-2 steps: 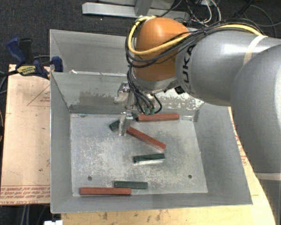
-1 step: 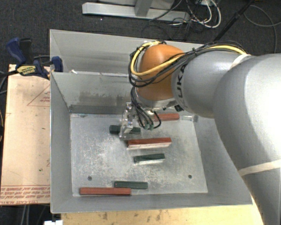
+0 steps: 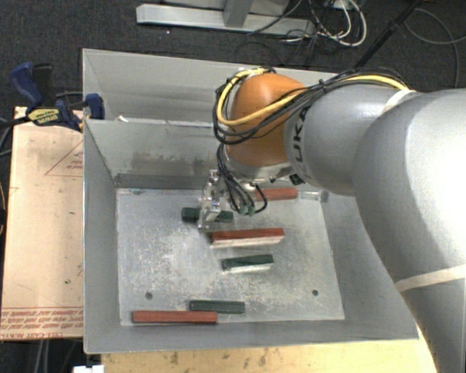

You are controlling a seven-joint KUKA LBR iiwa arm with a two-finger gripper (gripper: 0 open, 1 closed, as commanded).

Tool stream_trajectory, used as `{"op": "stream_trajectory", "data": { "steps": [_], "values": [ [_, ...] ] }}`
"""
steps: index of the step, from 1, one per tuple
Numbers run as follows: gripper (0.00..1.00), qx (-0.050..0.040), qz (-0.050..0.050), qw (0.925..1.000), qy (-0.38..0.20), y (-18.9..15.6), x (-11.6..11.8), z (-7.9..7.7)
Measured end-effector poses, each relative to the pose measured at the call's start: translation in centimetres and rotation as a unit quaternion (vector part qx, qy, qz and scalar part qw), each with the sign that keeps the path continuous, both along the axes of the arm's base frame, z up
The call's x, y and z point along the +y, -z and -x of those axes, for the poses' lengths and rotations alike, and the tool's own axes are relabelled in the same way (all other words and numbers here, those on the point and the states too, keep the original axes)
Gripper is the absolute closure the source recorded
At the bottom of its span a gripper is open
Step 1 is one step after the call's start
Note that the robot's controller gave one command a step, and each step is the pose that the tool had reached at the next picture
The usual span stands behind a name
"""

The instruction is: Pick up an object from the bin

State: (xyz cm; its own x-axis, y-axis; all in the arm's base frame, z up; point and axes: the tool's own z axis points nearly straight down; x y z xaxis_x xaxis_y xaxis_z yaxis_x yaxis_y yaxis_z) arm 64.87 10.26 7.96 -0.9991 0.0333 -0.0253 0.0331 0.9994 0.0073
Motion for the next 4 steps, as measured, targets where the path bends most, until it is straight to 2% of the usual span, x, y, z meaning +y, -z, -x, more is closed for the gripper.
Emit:
{"op": "stream_trajectory", "data": {
  "steps": [1,2,3,4],
  "values": [
    [1.0,0.0107,0.003,0.9999,-0.012,-13.4,0.2,-0.1],
    [0.0,0.0111,0.003,0.9999,-0.012,-13.4,0.2,-0.1],
    [0.0,0.0111,0.003,0.9999,-0.012,-13.4,0.2,-0.1],
    [1.0,0.0051,0.002,0.9963,-0.086,-0.6,-2.7,2.4]
  ]
}}
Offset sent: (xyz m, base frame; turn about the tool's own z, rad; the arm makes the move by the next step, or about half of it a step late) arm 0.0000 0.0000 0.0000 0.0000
